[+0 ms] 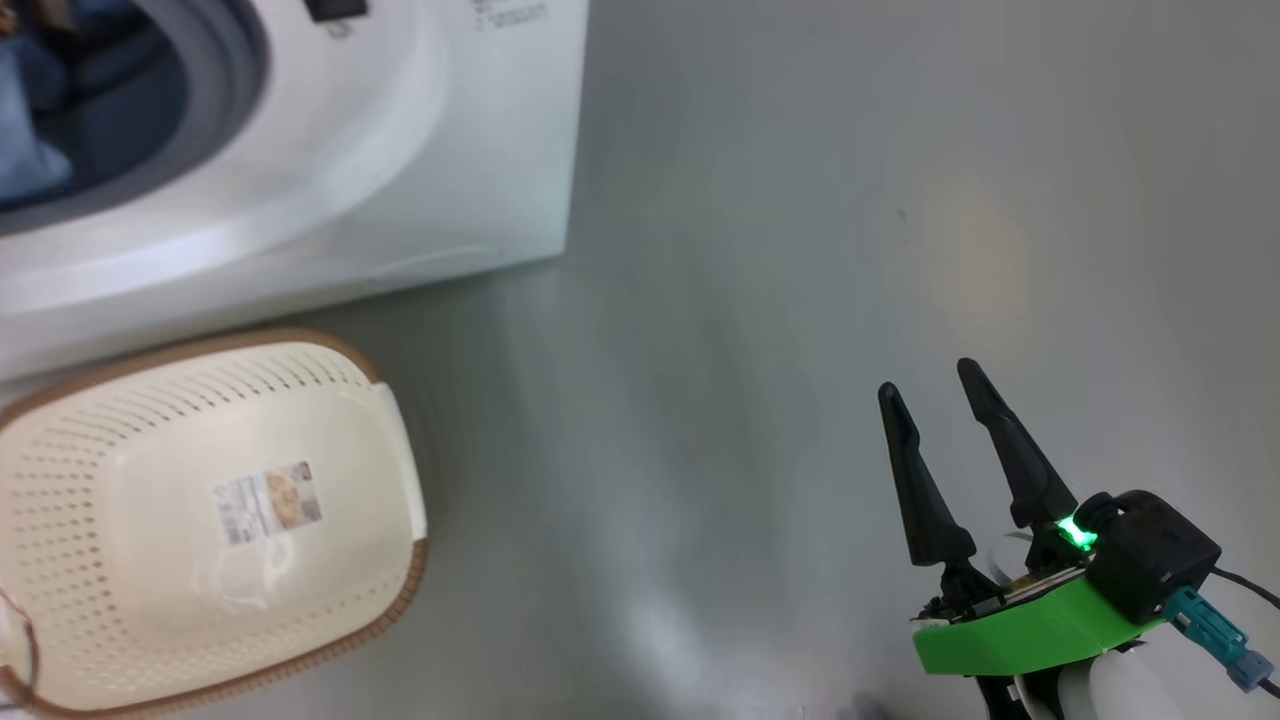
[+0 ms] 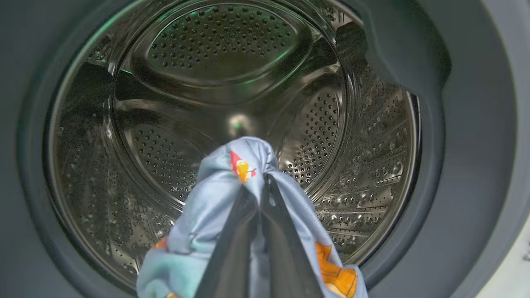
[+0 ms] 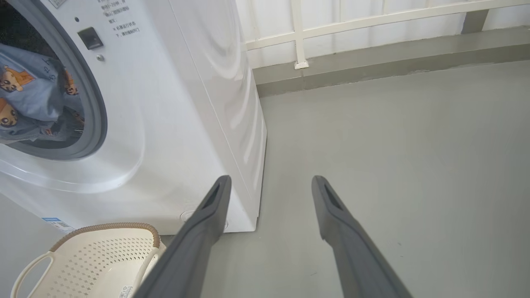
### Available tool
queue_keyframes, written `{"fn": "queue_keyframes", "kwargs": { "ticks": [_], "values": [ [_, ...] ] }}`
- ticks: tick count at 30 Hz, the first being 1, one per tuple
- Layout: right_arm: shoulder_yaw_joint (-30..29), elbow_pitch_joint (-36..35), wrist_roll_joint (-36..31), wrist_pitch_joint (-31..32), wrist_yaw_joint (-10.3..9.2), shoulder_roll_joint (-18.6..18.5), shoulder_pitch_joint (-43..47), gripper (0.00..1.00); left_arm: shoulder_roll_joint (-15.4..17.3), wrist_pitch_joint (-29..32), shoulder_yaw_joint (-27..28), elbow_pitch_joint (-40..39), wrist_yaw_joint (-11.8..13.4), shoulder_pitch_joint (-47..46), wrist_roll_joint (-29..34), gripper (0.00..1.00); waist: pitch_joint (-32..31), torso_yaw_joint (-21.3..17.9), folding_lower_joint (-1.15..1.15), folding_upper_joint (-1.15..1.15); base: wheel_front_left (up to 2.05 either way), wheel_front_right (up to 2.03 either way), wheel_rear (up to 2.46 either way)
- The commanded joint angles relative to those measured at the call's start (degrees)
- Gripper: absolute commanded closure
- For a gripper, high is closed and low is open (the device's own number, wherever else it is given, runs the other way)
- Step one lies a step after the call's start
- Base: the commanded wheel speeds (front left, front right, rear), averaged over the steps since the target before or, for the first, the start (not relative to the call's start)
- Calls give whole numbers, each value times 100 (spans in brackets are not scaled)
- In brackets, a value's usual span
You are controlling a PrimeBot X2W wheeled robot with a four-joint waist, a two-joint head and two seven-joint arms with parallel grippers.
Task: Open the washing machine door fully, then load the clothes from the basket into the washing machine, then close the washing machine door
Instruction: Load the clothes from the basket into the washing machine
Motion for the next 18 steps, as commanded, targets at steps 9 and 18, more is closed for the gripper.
{"fn": "queue_keyframes", "kwargs": {
  "ticks": [9, 18],
  "values": [
    [391, -241, 169, -27, 35, -19, -17, 0, 1108, -45, -702, 693, -17, -1170, -446, 100, 957, -402, 0, 0, 0, 0, 0],
    [650, -221, 175, -27, 35, -19, -31, 0, 1498, 114, -1641, 1529, -17, -2167, -975, 100, 1144, -479, 0, 0, 0, 0, 0]
  ]
}}
